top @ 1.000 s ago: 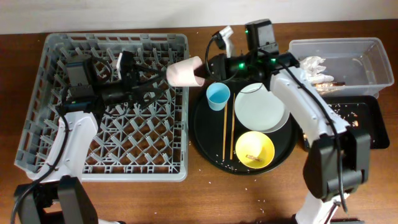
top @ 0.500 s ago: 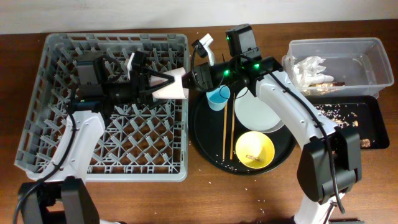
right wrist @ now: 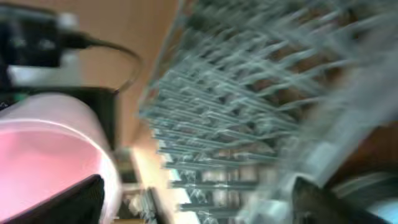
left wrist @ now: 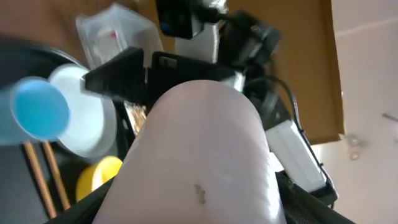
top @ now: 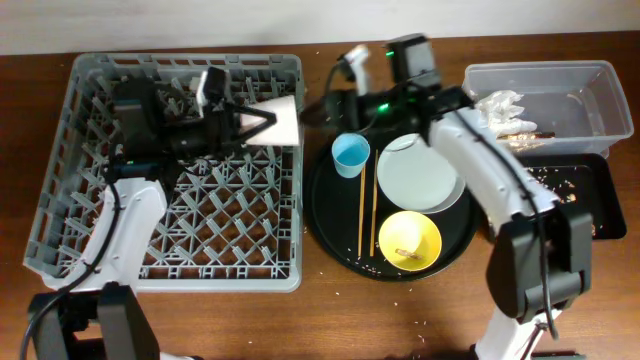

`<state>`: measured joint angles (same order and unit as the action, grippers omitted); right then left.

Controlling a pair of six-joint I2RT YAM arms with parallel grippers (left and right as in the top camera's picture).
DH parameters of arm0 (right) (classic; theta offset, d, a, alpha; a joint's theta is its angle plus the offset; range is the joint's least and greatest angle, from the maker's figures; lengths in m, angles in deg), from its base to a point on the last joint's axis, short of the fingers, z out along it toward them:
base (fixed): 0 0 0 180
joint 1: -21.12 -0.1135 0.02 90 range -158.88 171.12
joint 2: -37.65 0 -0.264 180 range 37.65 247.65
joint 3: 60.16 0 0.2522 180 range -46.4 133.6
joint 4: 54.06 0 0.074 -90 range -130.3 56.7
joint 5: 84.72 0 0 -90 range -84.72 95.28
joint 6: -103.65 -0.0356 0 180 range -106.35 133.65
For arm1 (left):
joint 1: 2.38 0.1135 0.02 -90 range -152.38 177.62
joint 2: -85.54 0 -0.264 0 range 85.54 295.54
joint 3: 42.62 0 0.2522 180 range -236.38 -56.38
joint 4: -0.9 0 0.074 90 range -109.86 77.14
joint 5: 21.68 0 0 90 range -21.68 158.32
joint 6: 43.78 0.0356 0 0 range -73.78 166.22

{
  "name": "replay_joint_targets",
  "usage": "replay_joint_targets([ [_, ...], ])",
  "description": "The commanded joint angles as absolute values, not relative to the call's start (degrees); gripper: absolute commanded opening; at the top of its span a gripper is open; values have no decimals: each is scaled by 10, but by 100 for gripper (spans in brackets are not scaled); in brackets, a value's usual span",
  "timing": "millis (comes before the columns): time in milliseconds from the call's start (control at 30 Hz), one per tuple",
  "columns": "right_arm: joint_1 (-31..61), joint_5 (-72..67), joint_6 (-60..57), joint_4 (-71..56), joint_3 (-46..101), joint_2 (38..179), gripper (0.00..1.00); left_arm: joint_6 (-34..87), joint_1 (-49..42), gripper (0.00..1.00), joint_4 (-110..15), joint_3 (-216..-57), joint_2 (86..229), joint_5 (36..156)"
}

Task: Sort waste into correct bins and load items into the dishwasher rack
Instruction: 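Hand the pink cup from the right gripper to the left gripper, then place the pink cup upside down in the rack with the left gripper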

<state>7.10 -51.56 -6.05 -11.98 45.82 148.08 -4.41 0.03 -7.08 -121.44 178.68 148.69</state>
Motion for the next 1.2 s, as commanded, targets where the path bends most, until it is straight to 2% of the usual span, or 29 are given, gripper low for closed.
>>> replay_joint_targets([
  [0,153,-447,-16,-76,464,1467,98,-35,31,46,-43,-1219,1784,1452],
  [167,217,-326,43,48,464,1400,98,3,53,47,-77,-1239,1784,1325],
  [267,220,-213,44,104,464,1351,98,149,51,47,-335,-1343,1784,1184],
  [367,228,-199,44,120,464,1340,98,263,17,45,-645,-1493,1784,959],
  [533,231,-195,74,144,464,1340,98,281,-101,44,-876,-1539,1789,767],
  [700,230,-195,75,157,464,1341,99,278,-204,44,-977,-1537,1824,713],
  [833,230,-195,75,174,464,1341,100,279,-251,44,-974,-1530,1875,712],
  [1000,230,-195,75,185,464,1342,99,235,-271,41,-1002,-1530,1934,641],
  [1033,230,-195,75,185,464,1342,99,235,-270,37,-1001,-1530,1938,642],
  [1100,230,-195,75,185,464,1343,99,233,-270,37,-999,-1530,1939,642],
  [1167,230,-195,75,185,464,1345,99,233,-270,51,-999,-1530,1940,642],
])
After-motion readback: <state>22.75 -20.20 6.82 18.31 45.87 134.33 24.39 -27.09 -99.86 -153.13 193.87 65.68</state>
